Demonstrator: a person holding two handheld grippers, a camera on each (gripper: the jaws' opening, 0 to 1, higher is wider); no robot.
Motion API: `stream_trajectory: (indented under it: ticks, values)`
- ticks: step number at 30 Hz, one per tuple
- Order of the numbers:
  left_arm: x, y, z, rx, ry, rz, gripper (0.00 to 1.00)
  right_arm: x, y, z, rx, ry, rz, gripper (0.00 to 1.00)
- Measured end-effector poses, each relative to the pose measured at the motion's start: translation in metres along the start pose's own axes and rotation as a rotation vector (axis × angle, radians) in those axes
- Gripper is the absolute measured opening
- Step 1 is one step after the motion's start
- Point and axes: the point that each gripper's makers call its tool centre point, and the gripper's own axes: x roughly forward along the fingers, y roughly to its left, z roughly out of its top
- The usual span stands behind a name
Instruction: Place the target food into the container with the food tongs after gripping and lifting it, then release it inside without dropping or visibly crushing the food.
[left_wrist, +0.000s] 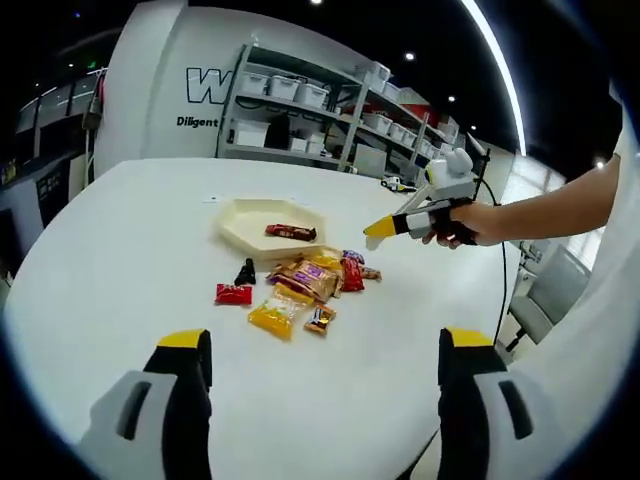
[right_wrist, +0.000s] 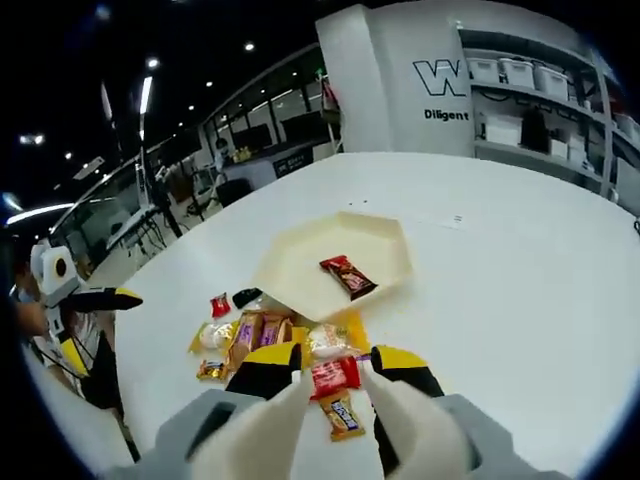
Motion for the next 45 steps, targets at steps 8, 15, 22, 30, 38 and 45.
stream_trajectory:
  ticks: [8,15,22,30,38,45]
  values:
    - [-0.003,-0.001,0.0,-0.001,-0.002,0.0,0.91,0.003,-0.001,-0.014,-0.03,0.035,0.002,0.22]
    - [-0.005,-0.002,-0.003,0.007,0.008,-0.002,0.91,0.004,-0.002,-0.024,-0.043,0.054,-0.006,0.22]
    - [-0.007,0.0,-0.005,0.006,0.015,0.0,0.9,0.004,-0.004,-0.033,-0.029,0.068,-0.014,0.23]
    - [-0.006,-0.004,-0.007,0.005,0.021,-0.01,0.89,0.007,-0.004,-0.038,-0.075,0.061,-0.026,0.23]
    - [-0.007,-0.005,-0.009,0.004,0.024,-0.012,0.89,0.012,-0.003,-0.047,-0.118,0.081,-0.034,0.23]
    - [-0.008,-0.005,-0.011,0.002,0.03,-0.013,0.88,0.013,-0.009,-0.045,-0.09,0.081,-0.075,0.19]
